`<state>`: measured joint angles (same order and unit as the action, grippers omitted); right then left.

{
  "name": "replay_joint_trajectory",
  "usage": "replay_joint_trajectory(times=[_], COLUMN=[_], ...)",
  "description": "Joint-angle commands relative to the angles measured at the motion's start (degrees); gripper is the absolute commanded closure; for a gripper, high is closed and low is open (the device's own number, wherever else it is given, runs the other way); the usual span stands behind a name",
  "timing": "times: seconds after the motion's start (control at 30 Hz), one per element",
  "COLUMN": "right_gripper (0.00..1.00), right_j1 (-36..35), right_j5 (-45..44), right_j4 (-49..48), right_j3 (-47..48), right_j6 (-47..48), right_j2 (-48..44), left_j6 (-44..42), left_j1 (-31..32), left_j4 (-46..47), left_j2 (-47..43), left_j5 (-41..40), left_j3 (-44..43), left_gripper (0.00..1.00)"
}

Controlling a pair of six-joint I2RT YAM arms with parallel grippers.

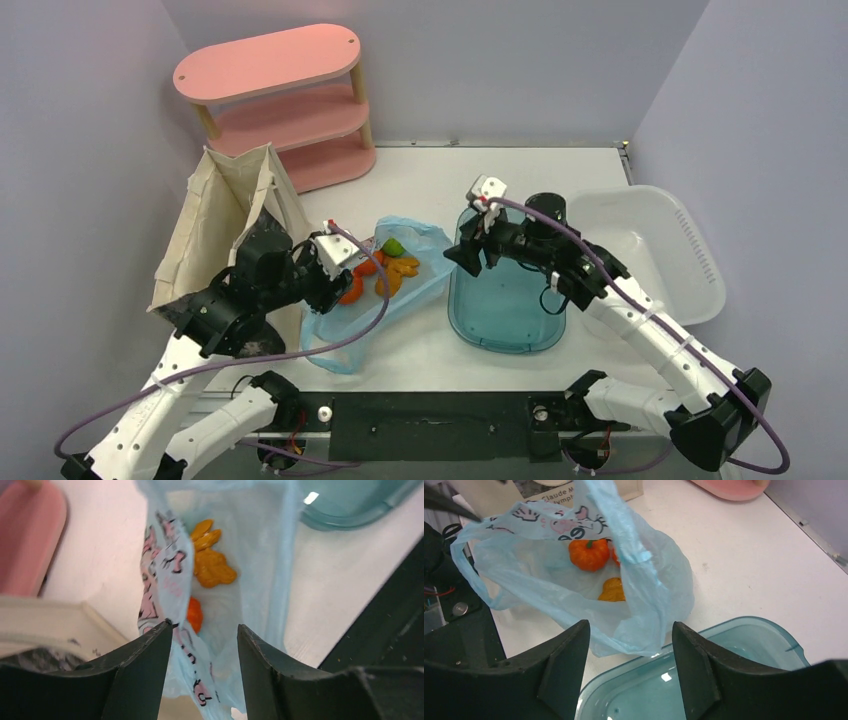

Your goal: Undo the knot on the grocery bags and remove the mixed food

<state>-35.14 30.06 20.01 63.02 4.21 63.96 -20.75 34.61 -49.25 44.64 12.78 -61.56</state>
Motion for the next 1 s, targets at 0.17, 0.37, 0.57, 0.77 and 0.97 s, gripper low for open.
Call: replay_joint_trajectory(times=[0.17,0.37,0.57,0.77,0.97], right_gripper=[0.65,0.81,0.86,0.75,0.63], right_j1=[-14.6,-22.1,-27.1,-27.7,-26.8], right_j5=[-12.6,-16.1,-16.7,-14.5,-13.0], right_j4=[-16.3,-34.7,-41.5,-35.2,-23.5], right_j3=[-7.1,-11.2,-15.7,-20.6,-24.6], right_j6=[10.6,13.4,21.4,33.3,42.5], right_j2=[1.1,9.1,15.8,16.9,11.6], left_j6=[15.7,21.2,25.5,29.7,36.4], left_j1=[-10.7,-13.8,-21.5,-23.3,-23.5], left_j4=[7.6,12.4,15.8,16.1,21.6], left_j2=[5.6,9.4,8.0,3.9,-1.4], left_j5=[-4.1,-5.0,11.8,18.1,28.2], left_j3=[3.4,6.5,6.8,7.9,10.2], left_gripper=[0.51,0.53,0.64,1.00,1.00])
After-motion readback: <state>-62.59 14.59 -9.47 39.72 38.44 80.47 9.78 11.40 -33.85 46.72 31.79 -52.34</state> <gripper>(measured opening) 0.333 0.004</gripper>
